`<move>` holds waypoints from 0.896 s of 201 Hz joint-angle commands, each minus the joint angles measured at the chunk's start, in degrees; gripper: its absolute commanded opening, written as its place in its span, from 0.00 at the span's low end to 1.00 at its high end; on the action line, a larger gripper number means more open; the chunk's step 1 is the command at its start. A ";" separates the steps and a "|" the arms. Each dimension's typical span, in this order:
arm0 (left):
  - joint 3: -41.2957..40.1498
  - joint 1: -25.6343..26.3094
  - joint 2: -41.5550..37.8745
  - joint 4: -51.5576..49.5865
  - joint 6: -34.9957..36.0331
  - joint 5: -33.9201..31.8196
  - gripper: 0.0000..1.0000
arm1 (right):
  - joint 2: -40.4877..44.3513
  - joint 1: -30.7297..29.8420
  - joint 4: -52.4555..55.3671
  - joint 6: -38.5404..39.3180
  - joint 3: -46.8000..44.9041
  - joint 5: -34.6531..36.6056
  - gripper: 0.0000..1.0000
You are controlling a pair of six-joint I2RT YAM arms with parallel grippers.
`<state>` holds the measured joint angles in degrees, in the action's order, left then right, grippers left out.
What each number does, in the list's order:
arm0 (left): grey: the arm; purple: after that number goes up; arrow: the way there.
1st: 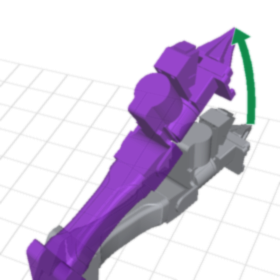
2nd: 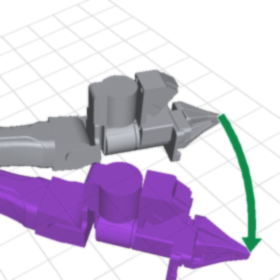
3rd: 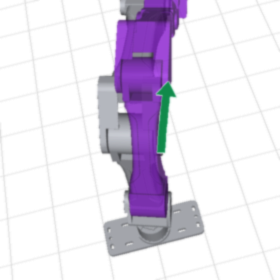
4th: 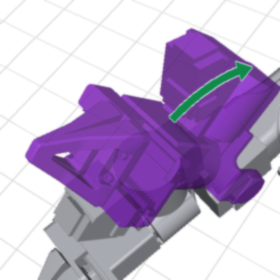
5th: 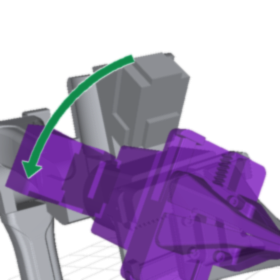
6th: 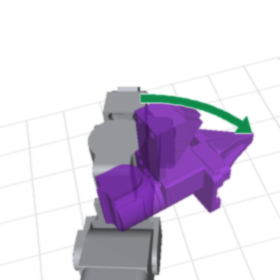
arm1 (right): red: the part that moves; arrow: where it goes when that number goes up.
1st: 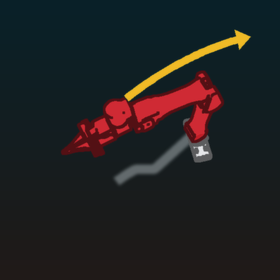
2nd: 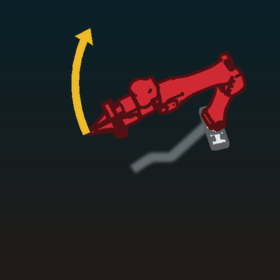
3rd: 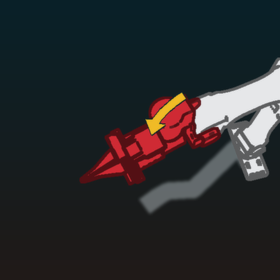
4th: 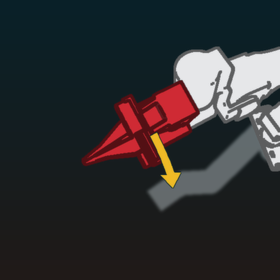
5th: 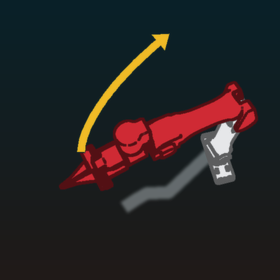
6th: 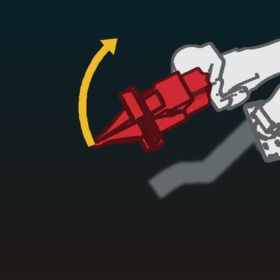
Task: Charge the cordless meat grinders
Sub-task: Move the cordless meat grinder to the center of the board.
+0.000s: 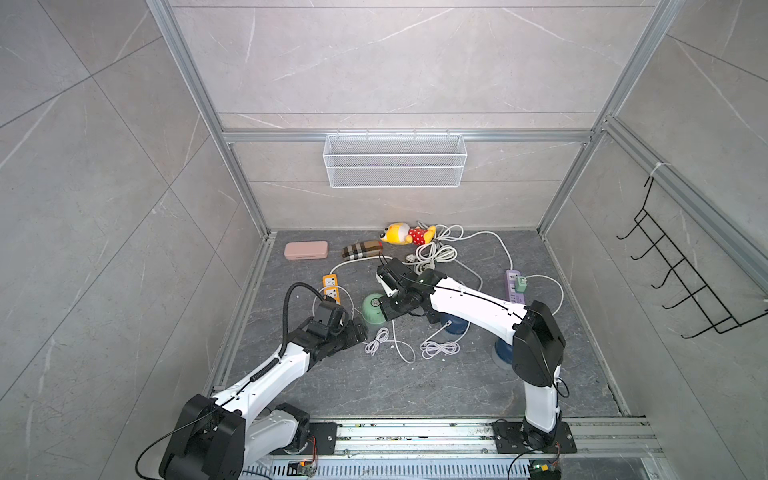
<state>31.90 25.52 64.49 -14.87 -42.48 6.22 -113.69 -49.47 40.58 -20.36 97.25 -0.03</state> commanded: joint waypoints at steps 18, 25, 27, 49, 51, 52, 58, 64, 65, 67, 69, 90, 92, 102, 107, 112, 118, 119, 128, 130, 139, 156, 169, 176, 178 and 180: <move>-2.73 0.21 0.64 7.23 3.36 1.08 0.94 | -4.85 0.43 2.52 -1.00 6.03 -1.35 0.00; -3.38 0.28 0.51 8.37 4.04 1.08 0.94 | -5.74 0.53 2.82 -1.00 7.14 -1.53 0.00; -3.57 0.29 0.43 8.77 4.33 1.08 0.94 | -5.95 0.52 2.90 -1.00 7.53 -1.61 0.00; -5.55 0.39 -0.74 12.79 5.87 -0.14 0.94 | -8.47 0.76 3.93 -1.00 11.33 -2.15 0.00; -5.69 0.40 -0.83 13.04 6.10 -0.35 0.94 | -8.72 0.78 4.04 -1.00 11.72 -2.23 0.00; -5.74 0.41 -0.89 13.12 6.23 -0.47 0.94 | -9.02 0.78 4.10 -1.00 12.08 -2.24 0.00; -6.06 0.37 -1.11 13.86 6.90 -1.11 0.95 | -9.71 0.83 4.52 -1.00 13.00 -2.34 0.00; -6.34 0.48 -1.25 14.71 7.65 -1.82 0.95 | -10.36 0.91 4.89 -1.00 14.11 -2.42 0.00; -6.38 0.49 -1.23 14.79 7.75 -1.95 0.95 | -10.47 0.98 4.92 -1.00 14.37 -2.43 0.00; -6.45 0.45 -1.15 15.05 8.07 -2.21 0.95 | -10.78 1.05 5.07 -1.00 14.72 -2.49 0.00; -6.49 0.42 -1.13 15.45 8.32 -2.40 0.95 | -11.05 1.05 5.16 -1.00 15.05 -2.55 0.00; -6.73 0.57 1.05 19.62 10.95 -4.04 0.95 | -13.42 1.64 6.29 -1.09 19.07 -3.44 0.00; -6.69 0.58 1.38 19.97 11.18 -4.09 0.95 | -13.71 1.65 6.45 -1.09 19.59 -3.52 0.00; -6.00 0.62 3.28 21.21 12.07 -4.84 0.95 | -14.87 1.92 7.41 -1.09 21.78 -3.91 0.00; -5.58 0.59 4.29 21.87 12.63 -5.05 0.95 | -15.41 2.05 7.95 -1.06 22.95 -3.92 0.00; -5.18 0.73 5.28 22.61 13.12 -5.34 0.95 | -15.94 2.21 8.69 -1.00 24.16 -3.99 0.00; -4.83 0.84 6.32 23.39 13.59 -5.83 0.95 | -16.52 2.29 9.34 -0.85 25.37 -4.14 0.00; -4.74 0.84 6.51 23.53 13.66 -5.94 0.95 | -16.59 2.33 9.47 -0.83 25.50 -4.16 0.00; -4.26 0.89 8.01 24.70 14.14 -6.91 0.95 | -16.89 2.53 10.23 -0.71 26.75 -4.24 0.00; -4.20 0.93 8.31 24.91 14.26 -7.12 0.95 | -16.84 2.49 10.36 -0.68 26.89 -4.26 0.00; -3.57 1.01 9.56 25.75 14.76 -7.97 0.95 | -16.68 2.83 10.63 -0.48 27.07 -4.40 0.00; -2.02 1.34 11.44 26.19 16.78 -9.38 0.95 | -14.94 3.24 10.52 -0.22 25.52 -4.45 0.00; -0.92 2.04 12.57 26.18 18.63 -10.29 0.95 | -12.79 3.67 9.47 -0.12 22.64 -4.35 0.00; -0.27 2.58 13.13 26.04 19.57 -10.84 0.95 | -11.51 3.92 8.84 -0.09 20.72 -4.27 0.00; -0.11 2.78 13.23 25.97 19.81 -11.09 0.95 | -11.13 3.94 8.65 -0.07 20.18 -4.23 0.00; 0.06 2.96 13.32 25.82 20.07 -11.28 0.95 | -10.75 4.01 8.42 -0.04 19.64 -4.26 0.00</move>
<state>28.45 27.05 76.64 7.55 -27.83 -1.52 -129.23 -46.11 48.49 -20.95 121.01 -4.14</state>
